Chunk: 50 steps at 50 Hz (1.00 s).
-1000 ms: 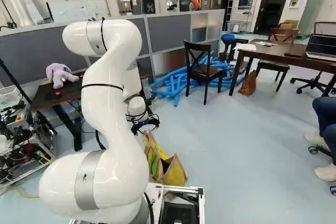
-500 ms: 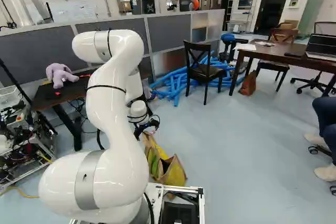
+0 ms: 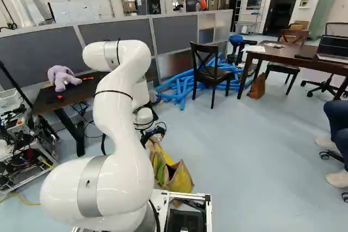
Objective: Pick up the bag on the ground and place it on the table
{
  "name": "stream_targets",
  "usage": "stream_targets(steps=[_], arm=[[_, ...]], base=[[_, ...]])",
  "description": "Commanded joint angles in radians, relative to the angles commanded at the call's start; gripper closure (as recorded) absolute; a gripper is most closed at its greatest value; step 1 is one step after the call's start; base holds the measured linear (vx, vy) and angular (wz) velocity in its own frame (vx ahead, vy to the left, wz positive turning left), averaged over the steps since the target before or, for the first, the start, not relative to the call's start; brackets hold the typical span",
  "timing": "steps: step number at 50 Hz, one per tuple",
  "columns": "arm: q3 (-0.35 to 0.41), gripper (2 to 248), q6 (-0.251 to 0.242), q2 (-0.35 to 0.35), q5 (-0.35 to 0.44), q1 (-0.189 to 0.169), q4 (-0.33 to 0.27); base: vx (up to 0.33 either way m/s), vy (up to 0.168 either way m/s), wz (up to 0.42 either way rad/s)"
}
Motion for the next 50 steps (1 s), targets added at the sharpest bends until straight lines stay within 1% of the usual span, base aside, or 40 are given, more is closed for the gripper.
stream_targets(steps=[38,50], arm=[[-0.072,3,0.0,-0.137,0.0,0.027,0.0],[-0.086,3,0.0,-0.177,0.0,0.026,0.0]], base=[[0.0,0.0,0.0],[0.0,0.0,0.0]])
